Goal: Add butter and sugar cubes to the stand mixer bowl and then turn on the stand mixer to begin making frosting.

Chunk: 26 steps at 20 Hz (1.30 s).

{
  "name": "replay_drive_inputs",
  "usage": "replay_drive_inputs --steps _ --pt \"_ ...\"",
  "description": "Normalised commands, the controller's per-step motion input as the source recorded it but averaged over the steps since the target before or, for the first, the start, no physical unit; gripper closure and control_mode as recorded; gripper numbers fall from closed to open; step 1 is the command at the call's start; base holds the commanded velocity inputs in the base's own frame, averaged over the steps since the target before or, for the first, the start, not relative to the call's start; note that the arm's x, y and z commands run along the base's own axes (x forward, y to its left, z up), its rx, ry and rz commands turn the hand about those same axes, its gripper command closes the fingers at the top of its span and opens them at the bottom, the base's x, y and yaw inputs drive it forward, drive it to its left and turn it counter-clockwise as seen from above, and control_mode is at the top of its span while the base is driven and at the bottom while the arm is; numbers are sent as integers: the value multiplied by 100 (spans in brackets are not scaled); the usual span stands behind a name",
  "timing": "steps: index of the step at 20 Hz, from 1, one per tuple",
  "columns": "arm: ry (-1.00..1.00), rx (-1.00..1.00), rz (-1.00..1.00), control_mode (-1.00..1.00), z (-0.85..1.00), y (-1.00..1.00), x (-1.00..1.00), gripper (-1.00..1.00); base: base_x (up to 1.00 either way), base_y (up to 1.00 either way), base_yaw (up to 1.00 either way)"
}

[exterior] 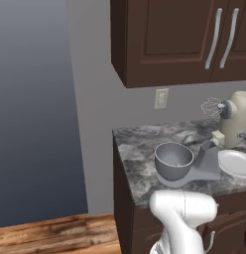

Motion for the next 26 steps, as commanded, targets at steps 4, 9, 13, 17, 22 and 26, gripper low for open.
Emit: replay_drive_inputs --steps 4,9,13,17,22,26 --pt "-23 16 0 -100 -15 -14 0 -100 0 0 0" --pt "-18 23 0 -100 -3 0 12 -100 0 0 0" --pt "-11 25 0 -100 0 3 18 -100 0 0 0" --pt "-7 24 0 -100 0 10 23 -100 0 0 0" --pt "-9 22 0 -100 0 9 31 -100 0 0 0" --pt "-16 20 3 -100 0 0 33 -100 0 0 0"
